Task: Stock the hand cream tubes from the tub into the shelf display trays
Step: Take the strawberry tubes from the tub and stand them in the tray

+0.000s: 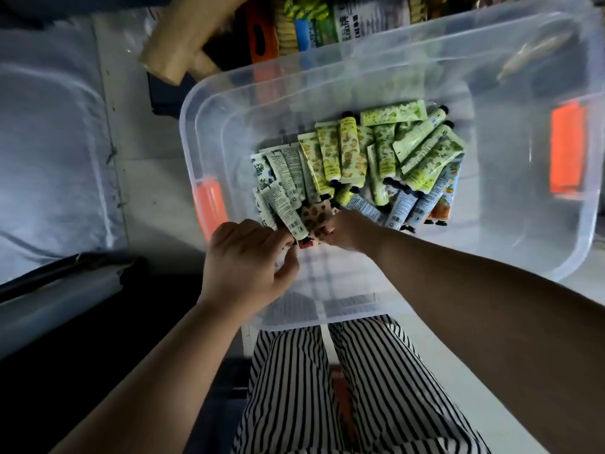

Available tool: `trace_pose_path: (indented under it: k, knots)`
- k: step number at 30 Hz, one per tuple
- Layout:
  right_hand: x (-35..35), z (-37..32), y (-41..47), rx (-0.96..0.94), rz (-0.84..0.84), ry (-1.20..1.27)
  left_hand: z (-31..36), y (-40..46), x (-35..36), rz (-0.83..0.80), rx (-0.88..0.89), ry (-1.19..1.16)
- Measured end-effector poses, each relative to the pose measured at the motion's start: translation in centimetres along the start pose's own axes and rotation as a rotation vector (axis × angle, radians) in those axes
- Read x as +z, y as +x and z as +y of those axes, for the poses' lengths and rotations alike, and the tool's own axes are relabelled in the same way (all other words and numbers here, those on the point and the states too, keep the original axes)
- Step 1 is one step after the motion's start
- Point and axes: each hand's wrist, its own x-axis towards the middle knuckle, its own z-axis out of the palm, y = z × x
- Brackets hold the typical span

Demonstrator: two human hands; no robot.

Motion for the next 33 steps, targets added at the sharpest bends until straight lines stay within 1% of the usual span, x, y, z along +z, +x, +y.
trace_pose_path:
  k: [2,3,5,7,10,12,14,16,17,18,20,21,24,26,28,30,33]
  knots:
    - [-0.9,0.9,-0.5,-0.007,0.029,0.115,0.0,0.0,0.0,0.009,0.005,-0.006]
    - [-1.4,1.3,-0.9,0.004,0.048,0.217,0.0,-0.1,0.0,0.007,0.005,-0.007]
    - [-2.5,1.9,-1.7,0.048,0.137,0.43,0.0,-0.1,0.1,0.0,0.005,-0.002]
    - [-3.3,2.4,-2.4,0.091,0.243,0.587,-0.1,-0.2,0.2,-0.003,0.003,0.003]
    - [-4.7,2.8,-3.9,0.115,0.381,0.918,-0.1,-0.2,0.1,-0.02,0.006,0.007]
    - [-5.7,2.8,-4.9,0.098,0.415,1.066,0.0,-0.1,-0.1,-0.026,-0.004,-0.003]
    - [-6.8,2.6,-5.9,0.069,0.42,1.162,0.5,0.2,-0.4,-0.044,-0.057,-0.1]
    - [-8.0,1.9,-7.0,0.024,0.409,1.179,1.7,1.2,-0.8,-0.121,-0.155,-0.311]
    - [-8.5,1.6,-7.5,0.006,0.401,1.186,2.6,1.9,-1.1,-0.19,-0.218,-0.411]
    - [-9.0,1.2,-8.1,-0.003,0.39,1.206,3.5,2.6,-1.1,-0.262,-0.28,-0.484]
    - [-9.5,0.7,-9.1,-0.014,0.38,1.285,5.0,4.0,-0.6,-0.349,-0.353,-0.581]
    - [-9.5,0.5,-9.4,-0.023,0.384,1.338,5.8,4.6,-0.2,-0.381,-0.377,-0.647]
    - [-8.6,0.7,-10.2,-0.045,0.381,1.508,8.0,5.6,0.5,-0.385,-0.456,-0.864]
    - [-7.5,1.2,-10.5,-0.016,0.403,1.561,9.3,6.0,1.1,-0.452,-0.476,-0.957]
    - [-6.9,2.1,-10.8,0.062,0.511,1.576,9.7,6.1,2.3,-0.637,-0.445,-0.945]
    - [-6.9,3.4,-11.3,0.115,0.622,1.647,8.7,5.7,4.1,-0.802,-0.416,-0.862]
    - [-7.5,5.0,-11.7,0.139,0.688,1.679,5.4,4.8,7.0,-0.896,-0.536,-0.686]
